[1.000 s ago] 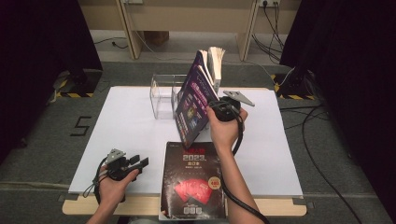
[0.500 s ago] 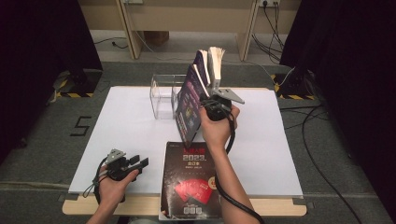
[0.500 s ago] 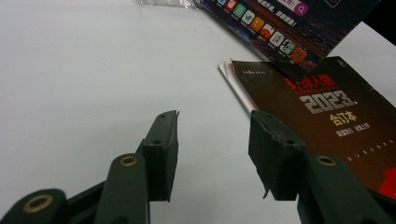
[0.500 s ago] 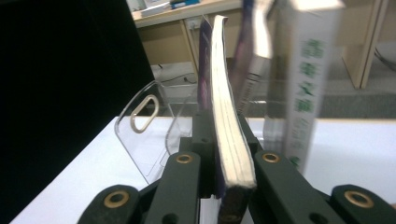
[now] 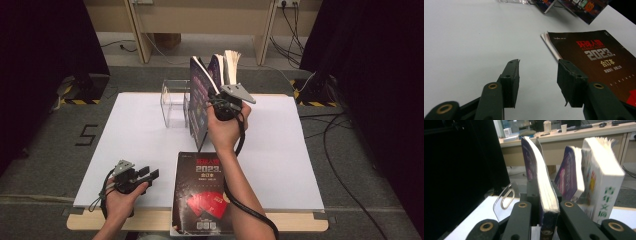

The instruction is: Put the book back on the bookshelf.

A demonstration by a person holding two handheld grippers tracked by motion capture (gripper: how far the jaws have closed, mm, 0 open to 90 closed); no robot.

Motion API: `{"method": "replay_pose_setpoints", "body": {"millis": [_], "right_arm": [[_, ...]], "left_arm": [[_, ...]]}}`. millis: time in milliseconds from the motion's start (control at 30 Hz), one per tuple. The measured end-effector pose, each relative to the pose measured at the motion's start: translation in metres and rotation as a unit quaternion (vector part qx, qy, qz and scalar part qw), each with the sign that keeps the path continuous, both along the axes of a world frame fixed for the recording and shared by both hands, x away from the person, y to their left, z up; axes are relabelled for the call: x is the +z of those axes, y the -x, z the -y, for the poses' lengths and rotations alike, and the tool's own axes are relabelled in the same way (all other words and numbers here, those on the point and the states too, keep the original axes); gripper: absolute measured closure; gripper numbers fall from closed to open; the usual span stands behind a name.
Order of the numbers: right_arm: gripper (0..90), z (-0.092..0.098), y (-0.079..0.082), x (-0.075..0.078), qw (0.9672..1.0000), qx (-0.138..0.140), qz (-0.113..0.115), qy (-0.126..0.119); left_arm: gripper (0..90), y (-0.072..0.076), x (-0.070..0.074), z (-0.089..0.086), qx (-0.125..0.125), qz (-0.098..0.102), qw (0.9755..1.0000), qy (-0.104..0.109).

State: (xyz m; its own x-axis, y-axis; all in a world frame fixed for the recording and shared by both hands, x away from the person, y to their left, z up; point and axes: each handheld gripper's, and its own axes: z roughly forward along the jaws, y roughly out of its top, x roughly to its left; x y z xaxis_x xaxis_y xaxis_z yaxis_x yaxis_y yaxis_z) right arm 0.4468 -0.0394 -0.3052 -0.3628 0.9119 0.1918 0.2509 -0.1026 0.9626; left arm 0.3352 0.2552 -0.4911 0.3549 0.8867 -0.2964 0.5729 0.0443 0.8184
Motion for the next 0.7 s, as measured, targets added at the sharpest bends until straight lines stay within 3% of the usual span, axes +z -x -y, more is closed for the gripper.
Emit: {"method": "replay_pose_setpoints", "body": {"millis": [267,700], "right_arm": [[84.7,0.001,-0.007,0.016,0.9996,-0.009,0.015,-0.023],[84.7,-0.007,-0.026,0.02,0.9992,-0.013,0.021,-0.033]], "left_arm": [[52.0,0.0,0.0,0.0,0.0,0.001,1.0,0.0],[52.0,0.0,0.0,-0.001,0.001,0.003,1.0,0.0]]}}
